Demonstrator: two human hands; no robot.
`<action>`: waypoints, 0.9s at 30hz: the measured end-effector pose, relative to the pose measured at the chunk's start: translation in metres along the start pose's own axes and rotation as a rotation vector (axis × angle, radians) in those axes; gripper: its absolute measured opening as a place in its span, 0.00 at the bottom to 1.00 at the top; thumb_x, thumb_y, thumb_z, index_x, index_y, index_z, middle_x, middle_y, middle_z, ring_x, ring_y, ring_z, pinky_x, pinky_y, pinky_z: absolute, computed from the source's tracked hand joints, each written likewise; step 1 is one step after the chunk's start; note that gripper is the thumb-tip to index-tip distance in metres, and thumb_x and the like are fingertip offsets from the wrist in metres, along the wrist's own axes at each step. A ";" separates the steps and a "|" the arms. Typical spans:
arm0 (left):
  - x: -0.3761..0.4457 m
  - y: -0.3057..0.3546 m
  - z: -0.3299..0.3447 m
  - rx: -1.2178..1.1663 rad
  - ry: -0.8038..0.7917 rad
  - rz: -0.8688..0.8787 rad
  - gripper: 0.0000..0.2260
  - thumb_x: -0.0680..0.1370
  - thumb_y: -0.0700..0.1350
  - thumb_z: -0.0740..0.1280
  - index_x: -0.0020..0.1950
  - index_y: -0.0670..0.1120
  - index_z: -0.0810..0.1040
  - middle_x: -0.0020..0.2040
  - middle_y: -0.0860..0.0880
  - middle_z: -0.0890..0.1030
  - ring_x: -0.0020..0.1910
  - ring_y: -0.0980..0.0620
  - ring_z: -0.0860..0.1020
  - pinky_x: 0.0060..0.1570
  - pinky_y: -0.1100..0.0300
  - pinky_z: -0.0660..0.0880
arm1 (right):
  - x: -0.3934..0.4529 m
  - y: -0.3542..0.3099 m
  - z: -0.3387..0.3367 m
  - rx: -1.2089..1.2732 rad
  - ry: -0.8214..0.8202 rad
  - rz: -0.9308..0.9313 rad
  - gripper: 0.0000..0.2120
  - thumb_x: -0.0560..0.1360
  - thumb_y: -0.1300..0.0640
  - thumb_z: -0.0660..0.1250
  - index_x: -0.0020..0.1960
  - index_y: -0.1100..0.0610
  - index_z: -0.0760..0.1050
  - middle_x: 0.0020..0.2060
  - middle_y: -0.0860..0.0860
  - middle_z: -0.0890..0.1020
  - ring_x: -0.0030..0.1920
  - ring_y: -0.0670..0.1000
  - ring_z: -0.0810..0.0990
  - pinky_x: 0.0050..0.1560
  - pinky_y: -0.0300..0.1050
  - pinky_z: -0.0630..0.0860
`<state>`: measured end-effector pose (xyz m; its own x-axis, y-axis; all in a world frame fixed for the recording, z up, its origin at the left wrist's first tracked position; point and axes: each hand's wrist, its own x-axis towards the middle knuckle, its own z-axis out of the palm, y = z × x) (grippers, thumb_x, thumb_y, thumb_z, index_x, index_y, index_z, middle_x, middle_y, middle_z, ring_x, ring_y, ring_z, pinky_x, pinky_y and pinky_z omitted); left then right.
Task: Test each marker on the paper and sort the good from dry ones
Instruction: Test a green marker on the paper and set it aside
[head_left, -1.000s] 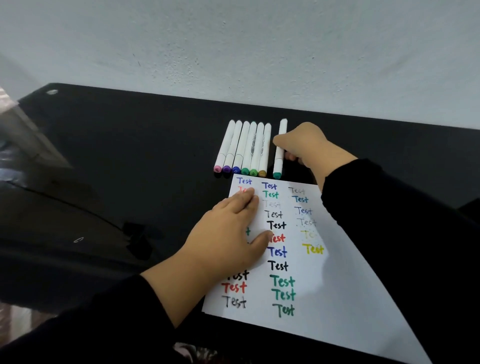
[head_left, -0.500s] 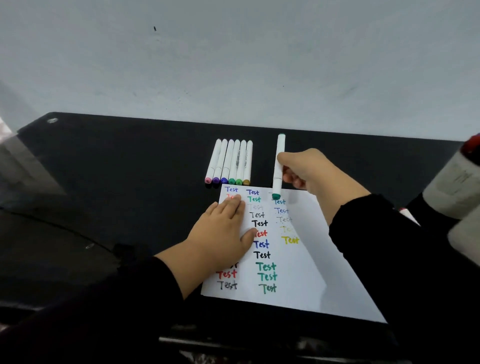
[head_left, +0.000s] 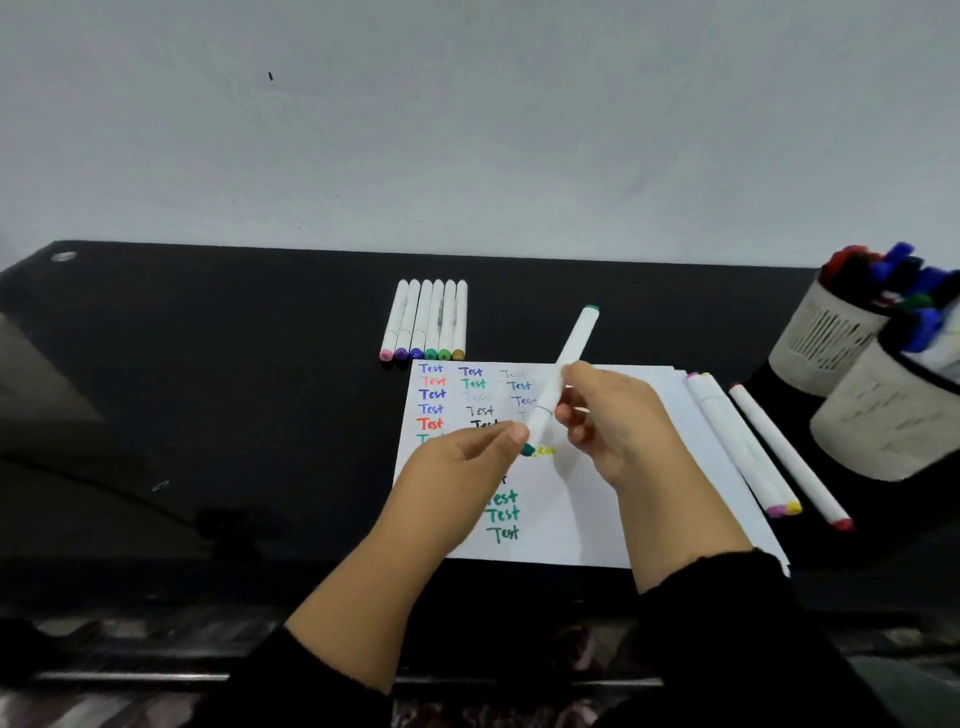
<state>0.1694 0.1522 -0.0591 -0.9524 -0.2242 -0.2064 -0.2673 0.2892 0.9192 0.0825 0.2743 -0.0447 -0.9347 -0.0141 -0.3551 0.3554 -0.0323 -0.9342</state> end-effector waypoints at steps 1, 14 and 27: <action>-0.001 -0.001 0.001 -0.022 -0.006 -0.006 0.04 0.75 0.57 0.66 0.46 0.62 0.80 0.40 0.64 0.80 0.44 0.65 0.76 0.42 0.70 0.71 | -0.002 0.004 0.000 0.025 -0.001 -0.011 0.06 0.74 0.62 0.62 0.41 0.60 0.76 0.26 0.49 0.77 0.26 0.45 0.73 0.24 0.36 0.69; 0.020 -0.007 0.000 0.100 0.056 0.032 0.09 0.73 0.52 0.70 0.52 0.63 0.79 0.38 0.56 0.81 0.35 0.62 0.75 0.34 0.70 0.71 | 0.002 0.019 0.001 0.199 -0.136 -0.025 0.09 0.76 0.64 0.56 0.45 0.64 0.74 0.25 0.50 0.77 0.28 0.46 0.73 0.28 0.37 0.71; 0.021 -0.009 -0.016 0.148 0.051 0.095 0.09 0.73 0.53 0.70 0.51 0.65 0.79 0.28 0.65 0.77 0.25 0.67 0.71 0.26 0.71 0.65 | 0.009 0.027 -0.002 0.214 -0.253 -0.141 0.08 0.71 0.58 0.72 0.38 0.58 0.74 0.27 0.49 0.76 0.28 0.45 0.74 0.30 0.35 0.73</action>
<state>0.1540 0.1299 -0.0665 -0.9668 -0.2349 -0.1002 -0.1984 0.4440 0.8738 0.0832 0.2752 -0.0729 -0.9542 -0.2403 -0.1781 0.2401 -0.2602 -0.9352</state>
